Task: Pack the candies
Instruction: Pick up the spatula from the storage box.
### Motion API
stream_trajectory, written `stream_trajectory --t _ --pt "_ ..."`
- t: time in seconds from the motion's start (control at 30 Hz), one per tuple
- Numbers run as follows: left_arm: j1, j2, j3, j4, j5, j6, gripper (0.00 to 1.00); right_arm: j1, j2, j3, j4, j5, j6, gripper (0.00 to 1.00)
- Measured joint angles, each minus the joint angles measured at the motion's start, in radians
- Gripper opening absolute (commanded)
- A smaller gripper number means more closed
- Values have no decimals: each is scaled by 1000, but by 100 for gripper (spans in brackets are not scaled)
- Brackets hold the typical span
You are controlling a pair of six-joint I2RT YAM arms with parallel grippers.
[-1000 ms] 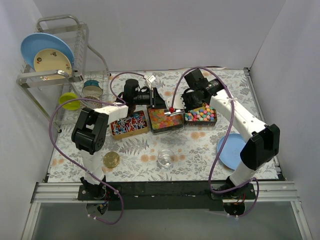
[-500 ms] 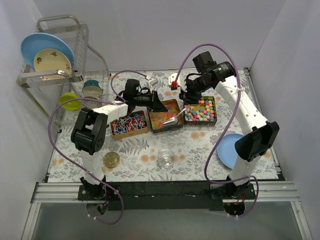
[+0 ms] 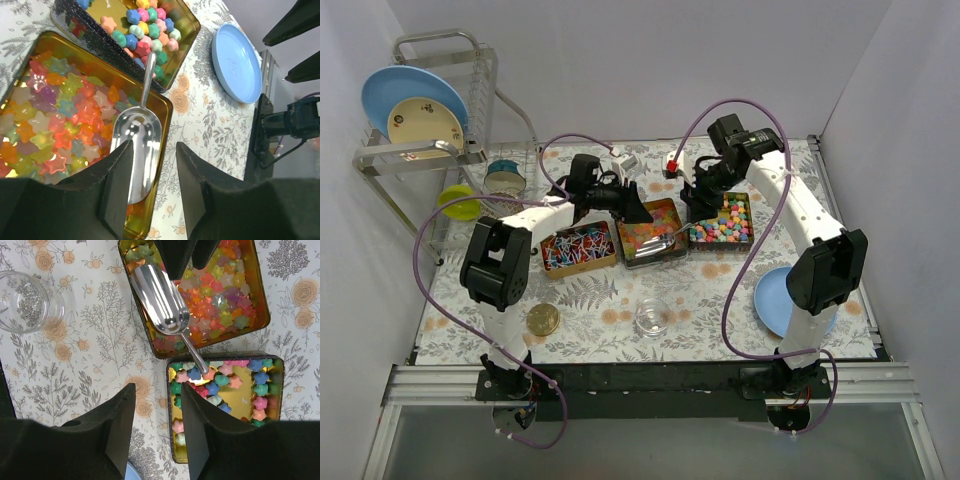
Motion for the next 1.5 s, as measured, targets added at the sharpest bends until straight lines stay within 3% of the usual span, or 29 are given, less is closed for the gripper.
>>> stream_trajectory --t 0.63,0.87,1.0,1.23,1.5 --pt "-66 253 156 -158 -8 229 29 -18 -34 -138 119 -8 90 47" --pt "-76 272 190 -179 -11 264 10 -29 -45 -153 137 -8 103 46" --pt "-75 273 190 -197 -13 286 0 -30 -45 -153 142 -7 103 46" --pt "-76 240 160 -202 -50 345 0 -30 -29 -126 126 -8 77 47" --pt "-77 104 104 -163 -109 398 0 -34 119 18 71 -17 51 47"
